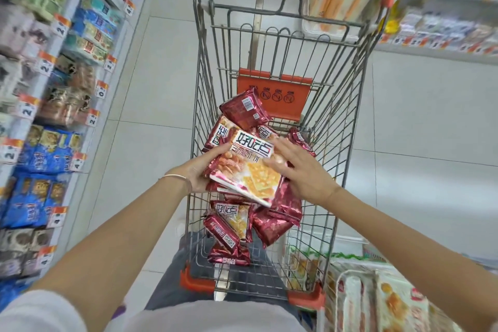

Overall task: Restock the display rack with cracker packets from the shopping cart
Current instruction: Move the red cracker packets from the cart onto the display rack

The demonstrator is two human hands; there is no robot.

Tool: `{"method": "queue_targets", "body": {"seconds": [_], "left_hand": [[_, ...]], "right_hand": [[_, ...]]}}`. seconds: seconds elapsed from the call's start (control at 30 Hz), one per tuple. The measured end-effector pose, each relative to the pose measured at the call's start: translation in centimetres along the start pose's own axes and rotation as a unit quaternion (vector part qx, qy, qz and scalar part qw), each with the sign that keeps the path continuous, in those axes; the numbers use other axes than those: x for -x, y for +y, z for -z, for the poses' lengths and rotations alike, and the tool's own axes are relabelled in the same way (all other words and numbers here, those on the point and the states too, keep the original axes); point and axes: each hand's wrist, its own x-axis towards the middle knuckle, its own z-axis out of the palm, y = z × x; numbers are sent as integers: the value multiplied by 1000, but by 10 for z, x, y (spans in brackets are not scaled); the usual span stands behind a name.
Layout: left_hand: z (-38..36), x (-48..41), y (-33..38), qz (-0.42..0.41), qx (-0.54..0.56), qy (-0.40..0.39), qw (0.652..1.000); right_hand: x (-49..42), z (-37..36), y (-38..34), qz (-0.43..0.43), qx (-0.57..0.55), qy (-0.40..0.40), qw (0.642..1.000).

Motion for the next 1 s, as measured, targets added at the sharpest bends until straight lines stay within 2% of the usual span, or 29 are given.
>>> {"method": "queue_targets", "body": {"seconds": [0.07, 0.1, 0.13, 0.17, 0.2, 0.23, 0.27, 0.37, 0.43, 0.57, 0.67, 0.8, 0.9, 1.0], "left_hand": [[-2, 1, 1, -19, -21, -8, 1000], [-3, 1, 1, -28, -23, -12, 999], [-7, 1, 1, -33, -13, -14, 999], [-8, -1, 1, -39, -2, -9, 999], [-12, -1, 1, -43, 7, -4, 999], [-14, -2, 1, -47, 3, 7, 999], [-17, -3, 1, -47, -7, 11, 999], [-24, 1, 2, -56, -62, 21, 996], [-26, 2, 3, -63, -105, 29, 992], [-28, 4, 4, -88, -203, 39, 974], [-17, -26, 10, -113, -253, 27, 961], [-27, -27, 25, -124, -317, -13, 940], [-66, 31, 30, -160, -379, -34, 911], [-118, 120, 18, -211, -439, -79, 870]], "right_hand": [[-5, -4, -7, -191, -81, 7, 978], [-6, -8, -6, -307, -195, 11, 931], [-10, -9, -7, -409, -346, 6, 844], [-14, -14, -6, -482, -511, -3, 712], [-16, -23, 0, -505, -634, -16, 586], [-19, -26, 1, -507, -695, -17, 509], [-22, -29, 0, -508, -710, -15, 488], [-22, -30, -11, -537, -638, -12, 552], [-20, -31, -14, -544, -606, -5, 580], [-10, -21, -16, -536, -585, 0, 609], [7, -12, -15, -525, -594, 23, 609], [19, 49, -79, -520, -591, 87, 610], [28, 97, -140, -517, -571, 168, 615], [55, 132, -188, -508, -572, 254, 592]]}}
